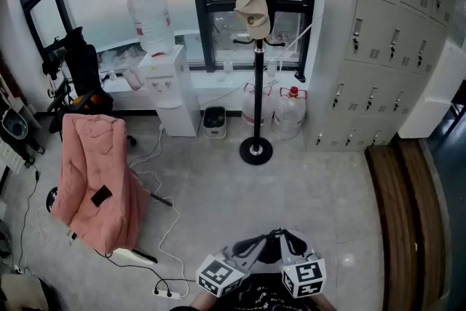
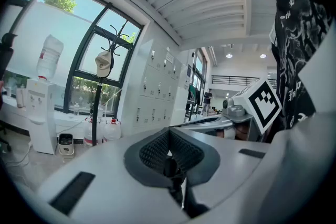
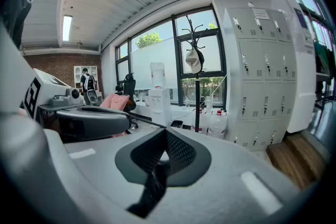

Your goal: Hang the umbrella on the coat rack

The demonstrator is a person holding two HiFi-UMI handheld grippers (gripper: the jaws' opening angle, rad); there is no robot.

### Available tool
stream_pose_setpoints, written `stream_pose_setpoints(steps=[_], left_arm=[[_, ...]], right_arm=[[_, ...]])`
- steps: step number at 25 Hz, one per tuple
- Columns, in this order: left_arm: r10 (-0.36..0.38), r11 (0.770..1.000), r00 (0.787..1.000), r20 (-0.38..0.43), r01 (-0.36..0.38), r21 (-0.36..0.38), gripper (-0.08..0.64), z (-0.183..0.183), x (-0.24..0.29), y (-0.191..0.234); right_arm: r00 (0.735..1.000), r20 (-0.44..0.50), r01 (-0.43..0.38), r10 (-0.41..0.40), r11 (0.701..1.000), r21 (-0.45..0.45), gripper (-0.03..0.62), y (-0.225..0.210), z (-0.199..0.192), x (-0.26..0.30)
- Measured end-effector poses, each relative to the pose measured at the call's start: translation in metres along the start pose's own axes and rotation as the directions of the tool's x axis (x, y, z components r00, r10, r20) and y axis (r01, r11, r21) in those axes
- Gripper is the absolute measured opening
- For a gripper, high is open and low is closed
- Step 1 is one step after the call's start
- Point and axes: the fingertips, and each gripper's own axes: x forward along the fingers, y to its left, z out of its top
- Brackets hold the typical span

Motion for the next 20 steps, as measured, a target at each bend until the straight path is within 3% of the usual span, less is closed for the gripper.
stream_pose_setpoints(steps=[6, 11, 15, 20], left_arm=[[-0.002, 1.0, 0.999, 0.046, 0.002, 0.014, 0.009, 0.014, -0.002, 0.004], [-0.009, 1.0, 0.997, 0.077, 0.009, 0.01, 0.009, 0.027, 0.004, 0.01], [-0.003, 0.999, 0.998, 0.066, 0.0, 0.039, 0.009, 0.028, 0.004, 0.018], [-0.008, 1.0, 0.999, 0.051, 0.007, 0.01, 0.009, 0.02, 0.01, 0.016]], right_arm=[[0.999, 0.031, 0.043, -0.043, 0.999, 0.0, 0.003, -0.002, 0.01, 0.005], [0.999, 0.025, -0.026, 0.025, 0.999, 0.047, 0.005, 0.004, 0.017, 0.018], [0.999, 0.019, -0.027, 0.026, 0.997, 0.078, 0.004, 0.008, 0.014, 0.028], [1.0, 0.011, -0.012, 0.011, 0.996, 0.089, 0.005, -0.001, 0.01, 0.024]])
